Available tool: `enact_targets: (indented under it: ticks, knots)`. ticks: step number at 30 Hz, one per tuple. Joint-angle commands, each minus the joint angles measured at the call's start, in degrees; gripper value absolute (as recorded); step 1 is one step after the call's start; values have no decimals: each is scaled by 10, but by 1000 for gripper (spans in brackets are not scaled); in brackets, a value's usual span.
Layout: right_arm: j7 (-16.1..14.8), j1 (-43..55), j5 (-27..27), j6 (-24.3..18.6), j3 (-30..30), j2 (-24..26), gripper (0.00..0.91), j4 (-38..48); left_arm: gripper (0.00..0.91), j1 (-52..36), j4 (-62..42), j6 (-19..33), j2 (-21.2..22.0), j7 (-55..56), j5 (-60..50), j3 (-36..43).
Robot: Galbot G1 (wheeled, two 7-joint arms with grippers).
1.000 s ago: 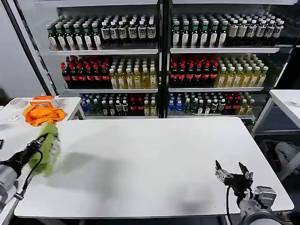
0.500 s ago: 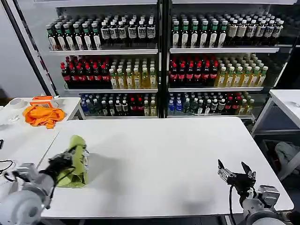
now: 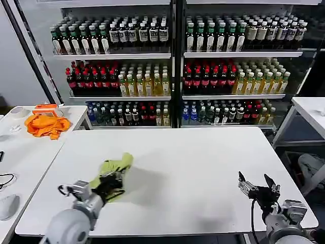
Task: Fold and organize the clothes.
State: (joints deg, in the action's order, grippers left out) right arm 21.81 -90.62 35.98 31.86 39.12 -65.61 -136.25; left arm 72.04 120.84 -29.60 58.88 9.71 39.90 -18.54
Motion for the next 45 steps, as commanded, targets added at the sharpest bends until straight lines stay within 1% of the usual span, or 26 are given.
enact_targets:
  ticks: [1, 3, 7, 8, 9, 12, 16, 19, 21, 23, 25, 28, 29, 30, 32, 34, 35, 36, 37, 40, 42, 45]
  knots:
    - [-1, 1, -5, -2, 1, -2, 907, 10, 20, -139, -101, -1, 113, 16, 23, 160]
    - [-2, 1, -7, -3, 0, -3, 907, 9, 20, -169, -128, 2, 139, 21, 28, 180]
    - [-6, 5, -12, -3, -2, -5, 907, 12, 30, -208, -175, 18, 170, 23, 57, 204]
    - [-7, 6, -12, -4, -2, -5, 907, 14, 282, -213, -182, 18, 178, 26, 67, 205]
    - [-8, 7, -12, -4, -2, -5, 907, 15, 907, -218, -188, 18, 184, 27, 75, 205]
    - [-18, 8, -18, -9, -3, -5, 907, 20, 907, -226, -195, 22, 201, 22, 101, 207]
    - [-21, 18, -33, -19, -7, -6, 907, 31, 907, -233, -211, 36, 218, 0, 107, 215]
    - [-34, 22, -54, -39, -12, -7, 907, 36, 907, -232, -221, 36, 239, 5, 118, 206]
    - [-45, 21, -57, -50, -14, -5, 907, 37, 907, -226, -212, 40, 242, 7, 115, 200]
    - [-56, 23, -62, -64, -18, -3, 907, 40, 907, -218, -198, 47, 235, 7, 100, 192]
    - [-66, 29, -69, -77, -24, -1, 907, 47, 907, -199, -171, 56, 210, 4, 78, 175]
    - [-66, 47, -61, -76, -48, -2, 907, 59, 907, -173, -138, 69, 182, 0, 44, 146]
    - [-66, 65, -49, -76, -66, -7, 907, 70, 907, -163, -127, 75, 170, 0, 34, 135]
    - [-65, 79, -40, -74, -94, -11, 907, 83, 907, -142, -116, 83, 150, 1, 16, 115]
    - [-60, 113, -22, -67, -140, -21, 907, 113, 907, -119, -103, 97, 129, 1, -7, 97]
    - [-57, 141, 0, -60, -169, -28, 907, 131, 907, -84, -81, 109, 93, 1, -23, 60]
    - [-52, 163, 31, -56, -193, -37, 907, 151, 907, -77, -76, 109, 86, 1, -24, 50]
    - [-47, 174, 41, -51, -200, -41, 907, 161, 907, -61, -66, 109, 73, 3, -23, 25]
    - [-35, 191, 55, -47, -223, -49, 907, 182, 907, -51, -61, 110, 68, 4, -24, 11]
    - [-22, 225, 76, -43, -253, -70, 907, 237, 907, -26, -54, 119, 55, 5, -31, -32]
    - [-20, 242, 83, -35, -262, -84, 907, 280, 907, -13, -52, 124, 52, 5, -37, -48]
    - [0, 266, 100, -22, -269, -100, 907, 319, 907, 4, -47, 125, 51, 5, -35, -63]
